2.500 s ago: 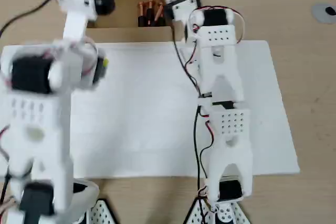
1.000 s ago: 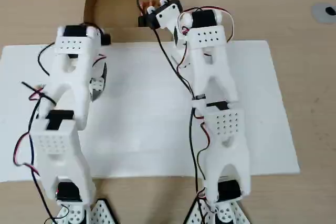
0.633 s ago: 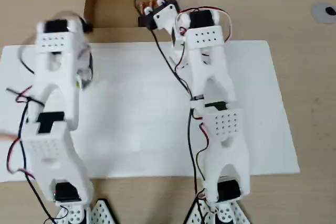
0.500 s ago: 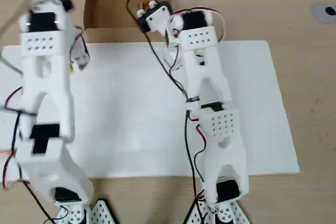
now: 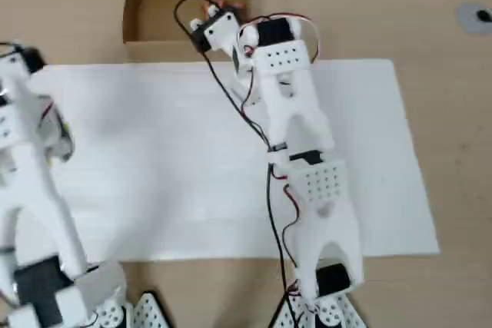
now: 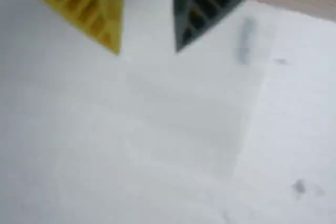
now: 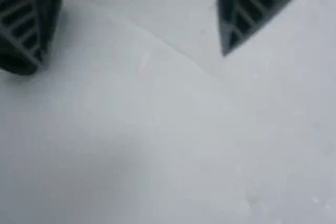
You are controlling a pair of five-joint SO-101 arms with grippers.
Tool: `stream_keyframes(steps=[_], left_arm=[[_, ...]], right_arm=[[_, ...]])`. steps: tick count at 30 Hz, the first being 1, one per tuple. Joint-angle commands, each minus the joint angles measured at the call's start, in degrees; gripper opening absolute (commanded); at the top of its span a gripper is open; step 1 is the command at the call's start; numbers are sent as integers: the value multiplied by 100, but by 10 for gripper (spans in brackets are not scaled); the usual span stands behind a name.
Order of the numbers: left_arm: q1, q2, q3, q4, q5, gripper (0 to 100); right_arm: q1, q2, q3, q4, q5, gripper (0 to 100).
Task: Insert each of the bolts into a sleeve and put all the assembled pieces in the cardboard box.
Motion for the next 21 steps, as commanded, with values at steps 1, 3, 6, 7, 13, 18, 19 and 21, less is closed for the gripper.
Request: stream_keyframes(steps=[1,3,6,7,13,18,19,21], left_arm=[[-413,-1024,413,26,-756,80],[-580,-1534,721,26,-1116,81],[-668,-2211,1152,26,-1697,81],[-642,-2378,1266,26,-1873,81],[-299,-2703,1538,-18,-1257,81],[53,-2730,2066,-563,809,81],[176,-2712,2215,-659,1169,81],[457,-2721,2576,-958,1600,81]], right_arm=[[-84,-66,-4,79,18,249],[-92,-75,-13,79,-35,249],[-119,-75,-22,79,-105,249],[-119,-75,-31,79,-105,249],[-40,-40,-48,53,-79,249],[101,-40,-13,44,149,249],[180,-40,-13,62,193,249],[391,-40,110,79,176,249]])
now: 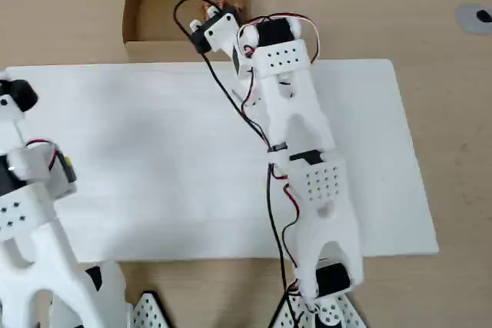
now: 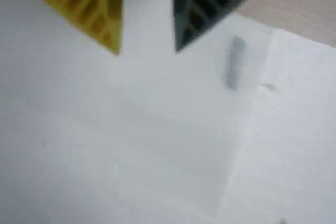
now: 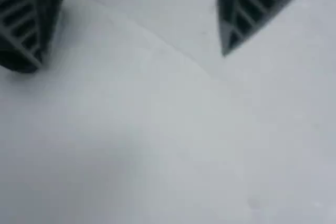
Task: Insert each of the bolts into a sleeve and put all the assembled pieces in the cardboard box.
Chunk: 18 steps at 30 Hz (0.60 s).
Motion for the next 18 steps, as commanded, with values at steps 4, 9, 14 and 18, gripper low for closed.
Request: stream_keyframes(steps=[4,9,14,18], left_arm=[[615,-127,721,-774,756,81],[747,-119,1073,-897,255,81],[730,-127,1363,-1143,273,81],[756,-127,1653,-1371,246,81]], right_arm=[[822,-40,681,70,53,249],[1288,-154,734,79,404,249],[1411,-224,848,70,730,250],[1446,-215,813,44,809,251]])
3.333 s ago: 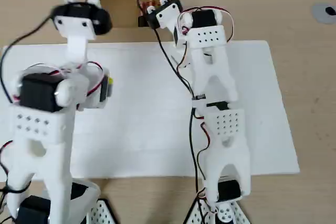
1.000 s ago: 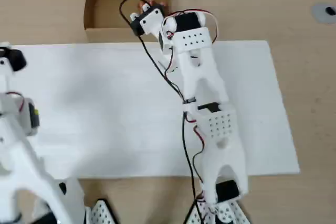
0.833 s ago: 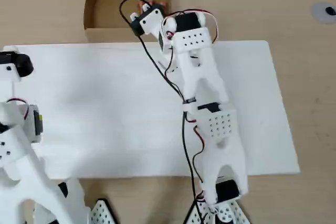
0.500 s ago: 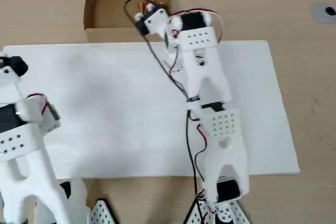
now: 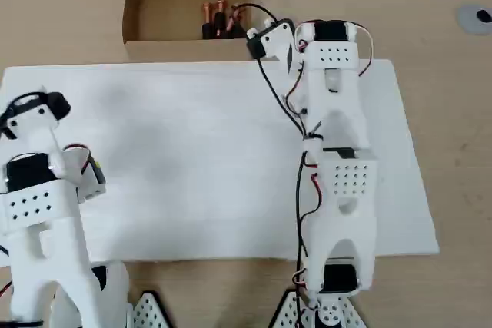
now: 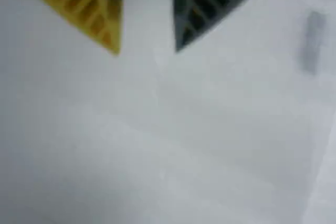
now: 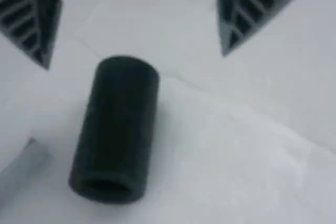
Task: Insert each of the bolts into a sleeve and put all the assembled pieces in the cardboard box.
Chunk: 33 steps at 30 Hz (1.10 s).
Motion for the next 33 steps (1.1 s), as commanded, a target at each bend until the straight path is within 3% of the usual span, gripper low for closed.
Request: stream_keyframes(steps=[1,16,29,33], left_arm=[[88,-127,114,-202,-79,81],[97,-127,167,-246,-97,81],[105,-136,123,-211,-114,81],[105,-136,114,-149,-624,81]], right_arm=[[110,-215,-31,18,114,252],[110,-215,-31,-668,1626,253],[145,637,-400,-967,2057,253],[154,971,-919,-932,2066,253]])
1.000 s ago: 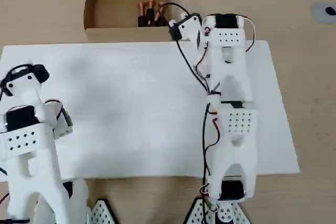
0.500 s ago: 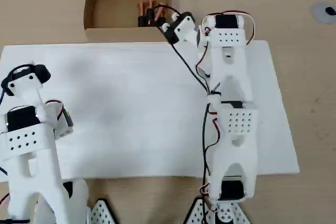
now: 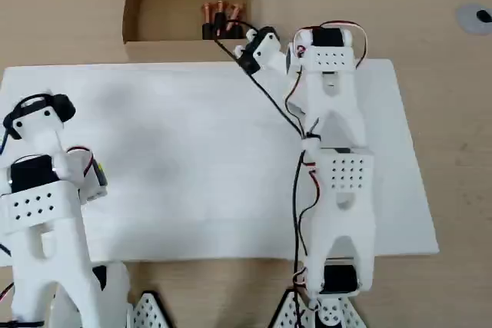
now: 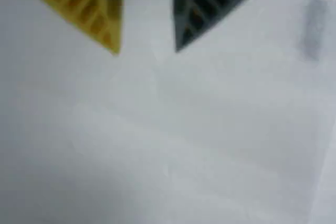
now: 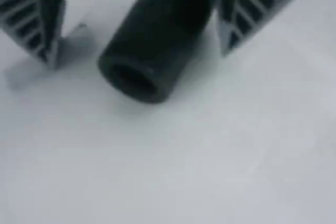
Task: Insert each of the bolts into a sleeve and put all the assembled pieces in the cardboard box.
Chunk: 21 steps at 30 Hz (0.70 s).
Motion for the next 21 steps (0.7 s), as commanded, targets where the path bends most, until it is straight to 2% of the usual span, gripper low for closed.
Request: stream_keyframes(steps=[1,11,18,21], left_arm=[[79,-127,-97,53,-360,81],[88,-127,-686,369,-492,81],[88,-127,-826,659,-492,81],[88,-127,-1073,870,-501,81]], right_arm=[[101,207,-549,-44,79,252],[101,505,-813,273,132,235],[163,514,-813,563,484,23],[286,514,-813,545,484,11]])
